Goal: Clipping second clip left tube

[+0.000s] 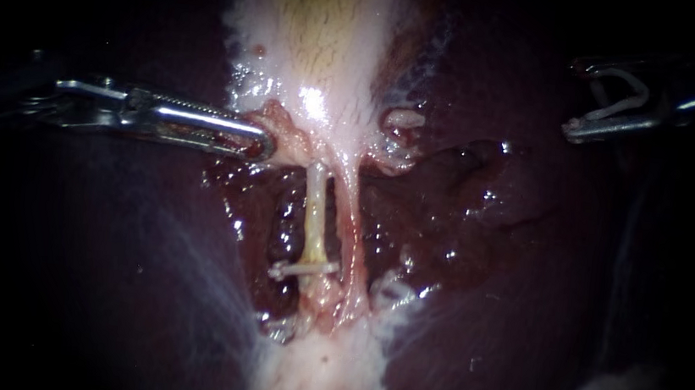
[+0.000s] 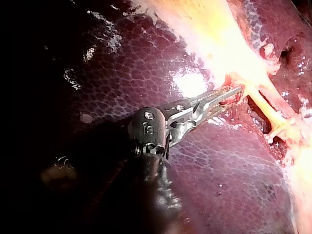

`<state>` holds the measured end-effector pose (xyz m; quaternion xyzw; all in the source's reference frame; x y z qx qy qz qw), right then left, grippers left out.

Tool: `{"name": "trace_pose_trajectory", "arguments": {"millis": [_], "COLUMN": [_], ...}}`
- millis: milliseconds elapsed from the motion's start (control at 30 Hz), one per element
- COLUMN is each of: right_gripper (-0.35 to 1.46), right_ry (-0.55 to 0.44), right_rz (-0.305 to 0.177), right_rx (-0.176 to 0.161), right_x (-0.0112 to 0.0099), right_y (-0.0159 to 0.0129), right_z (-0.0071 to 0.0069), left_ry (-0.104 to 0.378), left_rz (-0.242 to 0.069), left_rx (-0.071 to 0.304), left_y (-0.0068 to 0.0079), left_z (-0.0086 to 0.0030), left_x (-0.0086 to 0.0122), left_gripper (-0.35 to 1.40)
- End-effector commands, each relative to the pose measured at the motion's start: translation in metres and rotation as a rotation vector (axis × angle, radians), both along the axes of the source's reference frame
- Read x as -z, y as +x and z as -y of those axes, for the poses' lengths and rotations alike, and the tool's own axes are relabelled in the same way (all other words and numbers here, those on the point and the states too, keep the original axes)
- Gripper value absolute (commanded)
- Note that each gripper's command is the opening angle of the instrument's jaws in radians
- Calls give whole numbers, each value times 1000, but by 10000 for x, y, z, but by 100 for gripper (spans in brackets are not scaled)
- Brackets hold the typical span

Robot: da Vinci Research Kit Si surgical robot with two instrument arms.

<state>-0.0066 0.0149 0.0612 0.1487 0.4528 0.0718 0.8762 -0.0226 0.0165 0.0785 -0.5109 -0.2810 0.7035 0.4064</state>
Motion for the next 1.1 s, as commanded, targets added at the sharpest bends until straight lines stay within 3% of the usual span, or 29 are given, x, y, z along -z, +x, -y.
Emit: {"name": "trace_pose_trajectory", "arguments": {"millis": [33,233,433,567,867,1100], "right_gripper": [45,45,45,45,45,45], "right_ry": [0,0,0,0,0,0], "right_rz": [0,0,0,0,0,0], "right_rx": [0,0,0,0,0,0], "right_x": [0,0,0,0,0,0], "right_y": [0,0,0,0,-1,-1], "right_z": [0,0,0,0,0,0], "left_ry": [0,4,13,23,-35,-46], "left_rz": [0,4,3,11,27,16], "left_rx": [0,-4,-3,23,75,91], "left_y": [1,6,23,39,77,79], "left_z": [0,-3,-11,-23,-54,-52], "left_x": [1,6,24,40,81,86], "left_gripper": [-35,-35,-35,-35,-35,-35]}}
